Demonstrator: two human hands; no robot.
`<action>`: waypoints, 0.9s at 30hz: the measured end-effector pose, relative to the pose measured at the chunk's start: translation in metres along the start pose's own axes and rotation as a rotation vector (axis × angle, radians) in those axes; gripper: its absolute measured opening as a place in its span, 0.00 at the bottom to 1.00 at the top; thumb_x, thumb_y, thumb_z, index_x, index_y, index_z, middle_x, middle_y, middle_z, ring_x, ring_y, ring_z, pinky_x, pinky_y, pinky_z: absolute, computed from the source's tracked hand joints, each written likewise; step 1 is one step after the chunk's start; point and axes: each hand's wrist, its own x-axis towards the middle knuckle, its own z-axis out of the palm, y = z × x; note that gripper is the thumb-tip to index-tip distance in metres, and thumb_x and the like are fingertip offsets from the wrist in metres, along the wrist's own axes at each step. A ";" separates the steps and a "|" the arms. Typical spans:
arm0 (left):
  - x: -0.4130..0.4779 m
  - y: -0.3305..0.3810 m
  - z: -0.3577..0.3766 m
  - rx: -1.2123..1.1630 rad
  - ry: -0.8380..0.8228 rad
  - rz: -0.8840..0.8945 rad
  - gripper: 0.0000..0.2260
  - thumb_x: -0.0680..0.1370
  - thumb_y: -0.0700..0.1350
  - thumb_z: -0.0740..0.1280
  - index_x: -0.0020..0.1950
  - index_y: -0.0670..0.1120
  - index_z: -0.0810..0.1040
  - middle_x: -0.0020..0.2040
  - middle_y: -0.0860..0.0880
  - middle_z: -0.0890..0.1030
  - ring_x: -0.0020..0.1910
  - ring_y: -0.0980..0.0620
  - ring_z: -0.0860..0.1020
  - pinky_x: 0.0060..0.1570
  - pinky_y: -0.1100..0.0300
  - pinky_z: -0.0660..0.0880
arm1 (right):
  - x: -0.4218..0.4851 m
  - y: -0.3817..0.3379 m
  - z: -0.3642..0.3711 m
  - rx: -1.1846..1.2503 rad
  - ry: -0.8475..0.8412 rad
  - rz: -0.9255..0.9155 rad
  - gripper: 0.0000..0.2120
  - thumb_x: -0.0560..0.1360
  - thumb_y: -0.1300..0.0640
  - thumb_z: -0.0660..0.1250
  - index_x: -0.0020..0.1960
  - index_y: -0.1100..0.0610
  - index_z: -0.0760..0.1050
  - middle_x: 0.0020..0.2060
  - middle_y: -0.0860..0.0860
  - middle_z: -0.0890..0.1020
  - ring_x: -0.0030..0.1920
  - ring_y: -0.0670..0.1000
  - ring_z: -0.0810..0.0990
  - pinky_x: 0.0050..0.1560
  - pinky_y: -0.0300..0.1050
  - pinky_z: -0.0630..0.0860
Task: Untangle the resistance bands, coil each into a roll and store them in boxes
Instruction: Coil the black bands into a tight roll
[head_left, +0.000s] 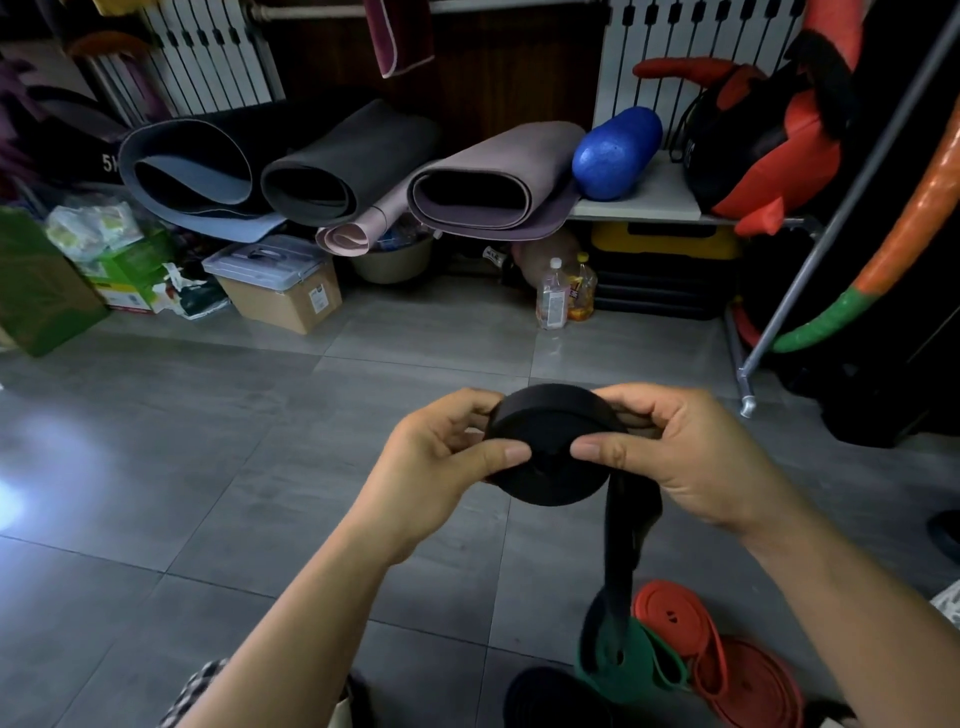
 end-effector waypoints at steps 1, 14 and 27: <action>0.000 0.000 0.001 -0.054 0.027 0.002 0.10 0.68 0.37 0.70 0.47 0.46 0.78 0.41 0.50 0.83 0.42 0.50 0.82 0.40 0.61 0.79 | 0.000 -0.001 -0.002 0.061 0.004 0.008 0.15 0.59 0.59 0.70 0.46 0.53 0.80 0.41 0.48 0.86 0.44 0.46 0.84 0.44 0.34 0.78; 0.000 0.000 0.000 -0.343 0.165 0.026 0.13 0.66 0.41 0.67 0.50 0.43 0.77 0.44 0.47 0.84 0.46 0.49 0.83 0.42 0.59 0.80 | -0.008 0.021 0.002 -0.127 0.047 -0.060 0.19 0.72 0.51 0.61 0.63 0.45 0.70 0.54 0.42 0.81 0.57 0.39 0.77 0.56 0.30 0.71; -0.008 0.000 -0.012 -0.093 0.111 0.095 0.12 0.64 0.41 0.69 0.47 0.46 0.79 0.42 0.51 0.83 0.43 0.52 0.82 0.44 0.62 0.79 | -0.007 0.026 -0.008 -0.216 0.008 -0.068 0.15 0.65 0.44 0.71 0.51 0.35 0.76 0.51 0.38 0.81 0.54 0.41 0.79 0.59 0.40 0.75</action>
